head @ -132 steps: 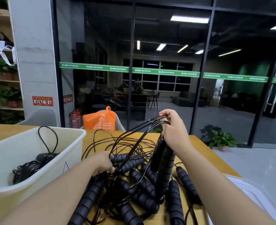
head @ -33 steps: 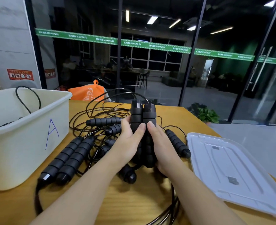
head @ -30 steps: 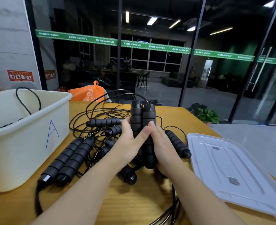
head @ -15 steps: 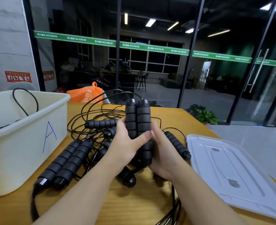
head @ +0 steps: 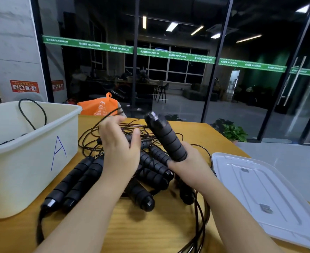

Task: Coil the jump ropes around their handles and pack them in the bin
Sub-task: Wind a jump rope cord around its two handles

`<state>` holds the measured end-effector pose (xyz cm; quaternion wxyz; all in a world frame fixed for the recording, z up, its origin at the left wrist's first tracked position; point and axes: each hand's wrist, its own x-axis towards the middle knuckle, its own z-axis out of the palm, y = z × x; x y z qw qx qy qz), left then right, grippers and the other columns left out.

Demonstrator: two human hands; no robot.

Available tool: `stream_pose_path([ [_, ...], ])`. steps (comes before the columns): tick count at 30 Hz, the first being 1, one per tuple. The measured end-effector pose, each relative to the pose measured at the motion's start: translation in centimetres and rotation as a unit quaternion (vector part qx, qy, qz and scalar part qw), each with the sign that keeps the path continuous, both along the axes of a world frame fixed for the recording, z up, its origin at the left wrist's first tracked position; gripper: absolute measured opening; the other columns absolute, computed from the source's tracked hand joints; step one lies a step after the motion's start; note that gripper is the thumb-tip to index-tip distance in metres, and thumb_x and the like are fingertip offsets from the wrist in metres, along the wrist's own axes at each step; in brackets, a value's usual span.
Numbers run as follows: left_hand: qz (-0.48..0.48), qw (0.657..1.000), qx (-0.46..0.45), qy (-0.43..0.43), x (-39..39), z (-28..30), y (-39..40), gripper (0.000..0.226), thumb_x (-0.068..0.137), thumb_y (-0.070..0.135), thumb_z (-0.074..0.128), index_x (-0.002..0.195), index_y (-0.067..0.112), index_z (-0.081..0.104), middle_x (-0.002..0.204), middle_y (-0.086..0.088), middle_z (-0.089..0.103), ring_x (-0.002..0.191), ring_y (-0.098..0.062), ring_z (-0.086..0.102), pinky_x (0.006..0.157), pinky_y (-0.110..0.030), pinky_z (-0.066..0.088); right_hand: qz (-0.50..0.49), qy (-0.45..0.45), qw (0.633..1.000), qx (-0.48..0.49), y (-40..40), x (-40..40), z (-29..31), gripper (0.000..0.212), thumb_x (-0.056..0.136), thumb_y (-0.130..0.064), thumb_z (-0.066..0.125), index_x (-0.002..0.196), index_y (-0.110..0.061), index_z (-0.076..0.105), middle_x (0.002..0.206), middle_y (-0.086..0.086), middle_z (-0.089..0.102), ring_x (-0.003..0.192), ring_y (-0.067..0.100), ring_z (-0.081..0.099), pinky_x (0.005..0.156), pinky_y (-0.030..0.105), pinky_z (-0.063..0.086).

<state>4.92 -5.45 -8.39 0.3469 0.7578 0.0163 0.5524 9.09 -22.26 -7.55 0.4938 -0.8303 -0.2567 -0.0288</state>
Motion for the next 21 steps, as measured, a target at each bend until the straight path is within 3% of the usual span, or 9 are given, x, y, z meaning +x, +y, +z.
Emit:
stream_pose_path([
  [3, 0.046, 0.996, 0.052, 0.051, 0.0, 0.2, 0.8, 0.070, 0.085, 0.013, 0.062, 0.143, 0.018, 0.023, 0.149, -0.014, 0.020, 0.139, -0.031, 0.018, 0.112, -0.048, 0.019, -0.030, -0.058, 0.997, -0.032, -0.3, -0.1, 0.0, 0.031, 0.084, -0.016, 0.065, 0.105, -0.033, 0.050, 0.085, -0.015, 0.060, 0.076, 0.000, 0.055, 0.057, 0.014, 0.037],
  [6, 0.114, 0.984, 0.076, 0.117, -0.1, 0.3, 0.8, 0.061, 0.088, 0.029, 0.049, 0.146, 0.022, 0.030, 0.157, -0.007, 0.016, 0.145, -0.024, 0.000, 0.113, -0.050, 0.004, -0.019, -0.083, 0.996, -0.010, -0.4, -0.3, 0.3, 0.030, 0.084, -0.015, 0.066, 0.092, -0.038, 0.048, 0.083, -0.016, 0.061, 0.075, -0.006, 0.056, 0.055, 0.008, 0.040],
  [8, 0.080, 0.990, 0.057, 0.101, -0.3, 0.6, 0.8, 0.049, 0.089, 0.032, 0.039, 0.136, 0.021, 0.044, 0.144, 0.006, 0.037, 0.142, -0.008, 0.010, 0.114, -0.047, 0.002, -0.020, -0.089, 0.996, -0.004, -0.3, -0.4, 0.5, 0.031, 0.084, -0.014, 0.066, 0.088, -0.039, 0.047, 0.085, -0.014, 0.062, 0.077, -0.004, 0.058, 0.057, 0.008, 0.043],
  [9, 0.035, 0.994, 0.048, 0.087, -0.4, 0.7, 0.7, 0.044, 0.091, 0.031, 0.037, 0.132, 0.021, 0.048, 0.132, 0.012, 0.045, 0.132, 0.003, 0.020, 0.116, -0.045, 0.009, -0.021, -0.085, 0.996, -0.003, -0.3, -0.3, 0.4, 0.031, 0.084, -0.014, 0.066, 0.089, -0.039, 0.047, 0.088, -0.013, 0.062, 0.079, -0.002, 0.058, 0.058, 0.010, 0.043],
  [11, -0.067, 0.995, 0.045, 0.066, -0.6, 0.8, 0.2, 0.038, 0.097, 0.028, 0.036, 0.133, 0.024, 0.049, 0.115, 0.015, 0.053, 0.107, 0.013, 0.039, 0.107, -0.024, 0.031, -0.026, -0.075, 0.997, -0.003, -0.3, -0.3, 0.2, 0.033, 0.084, -0.014, 0.066, 0.096, -0.038, 0.046, 0.090, -0.013, 0.061, 0.080, 0.000, 0.057, 0.057, 0.012, 0.040],
  [13, -0.125, 0.989, 0.038, 0.066, -0.9, 0.8, -0.4, 0.034, 0.101, 0.027, 0.038, 0.133, 0.029, 0.048, 0.107, 0.013, 0.055, 0.100, 0.007, 0.048, 0.089, -0.003, 0.033, -0.028, -0.070, 0.997, -0.003, -0.3, -0.2, 0.1, 0.035, 0.085, -0.014, 0.065, 0.100, -0.037, 0.045, 0.090, -0.013, 0.059, 0.079, -0.001, 0.055, 0.055, 0.011, 0.038],
  [16, -0.144, 0.987, 0.025, 0.063, -0.9, 0.8, -0.6, 0.036, 0.097, 0.031, 0.038, 0.131, 0.029, 0.051, 0.107, 0.018, 0.054, 0.103, 0.009, 0.049, 0.086, 0.000, 0.031, -0.026, -0.066, 0.997, -0.017, -0.4, -0.1, -0.2, 0.035, 0.085, -0.013, 0.063, 0.104, -0.036, 0.045, 0.090, -0.015, 0.058, 0.079, -0.002, 0.054, 0.055, 0.011, 0.034],
  [21, -0.163, 0.986, 0.004, 0.044, -0.8, 0.8, -0.3, 0.029, 0.099, 0.017, 0.043, 0.122, 0.030, 0.055, 0.109, 0.015, 0.056, 0.105, 0.012, 0.050, 0.087, 0.000, 0.033, -0.011, -0.043, 0.998, -0.039, -0.3, 0.0, -0.5, 0.042, 0.082, -0.010, 0.064, 0.113, -0.029, 0.044, 0.092, -0.014, 0.055, 0.078, 0.000, 0.052, 0.057, 0.014, 0.035],
])
